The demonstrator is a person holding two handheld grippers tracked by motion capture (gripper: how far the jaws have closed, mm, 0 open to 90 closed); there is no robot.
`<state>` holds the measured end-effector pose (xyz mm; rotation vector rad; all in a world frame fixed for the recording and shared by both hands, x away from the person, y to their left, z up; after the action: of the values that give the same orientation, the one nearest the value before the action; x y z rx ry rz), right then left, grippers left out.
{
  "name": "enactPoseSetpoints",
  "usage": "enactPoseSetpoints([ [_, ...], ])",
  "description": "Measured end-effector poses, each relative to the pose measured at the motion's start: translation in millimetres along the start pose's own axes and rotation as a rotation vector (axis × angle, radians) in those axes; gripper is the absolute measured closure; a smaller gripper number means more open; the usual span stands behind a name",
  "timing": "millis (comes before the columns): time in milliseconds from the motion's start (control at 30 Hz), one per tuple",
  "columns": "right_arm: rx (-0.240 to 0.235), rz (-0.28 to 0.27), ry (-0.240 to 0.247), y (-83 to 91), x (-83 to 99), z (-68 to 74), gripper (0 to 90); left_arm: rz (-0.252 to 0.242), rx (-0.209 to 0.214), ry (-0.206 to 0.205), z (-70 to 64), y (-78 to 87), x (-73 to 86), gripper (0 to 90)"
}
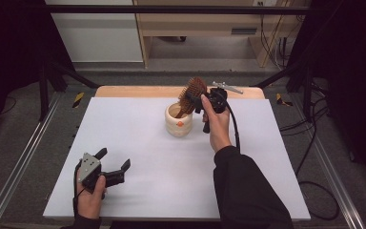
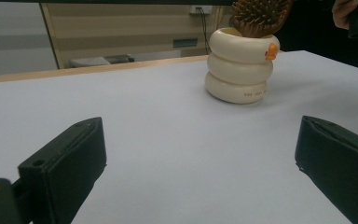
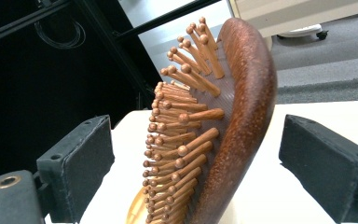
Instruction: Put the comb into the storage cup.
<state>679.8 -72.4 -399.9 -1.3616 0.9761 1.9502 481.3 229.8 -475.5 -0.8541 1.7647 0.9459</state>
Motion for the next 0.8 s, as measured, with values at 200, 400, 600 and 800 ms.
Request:
enactPoseSetpoints([
  [200, 0.004, 0.007, 0.007, 1.6, 0.5, -0.9, 9.8, -0.001, 0.0, 0.0, 0.0, 0.1, -0.2, 1.9],
  [400, 0.011, 0.001, 0.0, 4.6, -1.2, -3.9, 9.9, 0.0, 0.002, 0.001, -0.3, 0.1, 0.1, 1.9],
  [600, 0.034, -0.022, 0.002, 10.2, -6.1, -8.1, 11.0, 0.0, -0.003, -0.001, 0.2, 0.0, 0.1, 1.8],
  [800, 0.056, -0.044, 0.044, 17.5, -12.8, -4.1, 10.6, 0.001, 0.0, -0.002, -0.8, -0.2, 0.4, 1.8],
])
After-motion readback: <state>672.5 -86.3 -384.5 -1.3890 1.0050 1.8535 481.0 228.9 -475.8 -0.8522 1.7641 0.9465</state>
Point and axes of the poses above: each handheld gripper's, and its own axes: y roughly backward along the jaws, x roughly out of its underside, z roughly to its left, the point moved 7 cm from there along -y, roughly forward along the jaws, and after that the axes turned 14 degrees about y, right-handed, at the moved point
